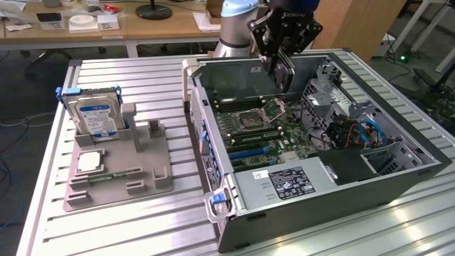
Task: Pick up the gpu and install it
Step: 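Pick up the gpu and move the gpu toward the slot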
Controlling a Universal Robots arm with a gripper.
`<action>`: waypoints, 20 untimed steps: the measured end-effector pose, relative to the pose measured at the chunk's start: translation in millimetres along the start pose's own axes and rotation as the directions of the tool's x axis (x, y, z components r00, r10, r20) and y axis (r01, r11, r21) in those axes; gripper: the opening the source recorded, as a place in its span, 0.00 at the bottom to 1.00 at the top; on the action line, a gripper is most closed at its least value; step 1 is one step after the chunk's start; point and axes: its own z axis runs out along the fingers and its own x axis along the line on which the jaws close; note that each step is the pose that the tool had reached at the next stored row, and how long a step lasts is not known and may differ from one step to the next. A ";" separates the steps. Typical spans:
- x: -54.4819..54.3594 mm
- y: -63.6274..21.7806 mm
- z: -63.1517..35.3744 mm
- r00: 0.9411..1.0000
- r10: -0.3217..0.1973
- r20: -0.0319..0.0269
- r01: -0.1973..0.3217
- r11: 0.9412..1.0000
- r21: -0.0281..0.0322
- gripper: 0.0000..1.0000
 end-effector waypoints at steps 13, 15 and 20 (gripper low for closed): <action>-24.0 0.0 0.5 1.000 0.000 0.000 0.000 1.000 0.000 0.29; -25.2 0.1 0.6 1.000 0.000 0.000 0.000 1.000 0.000 0.29; -25.2 0.1 0.6 1.000 0.000 0.000 0.000 1.000 0.000 0.29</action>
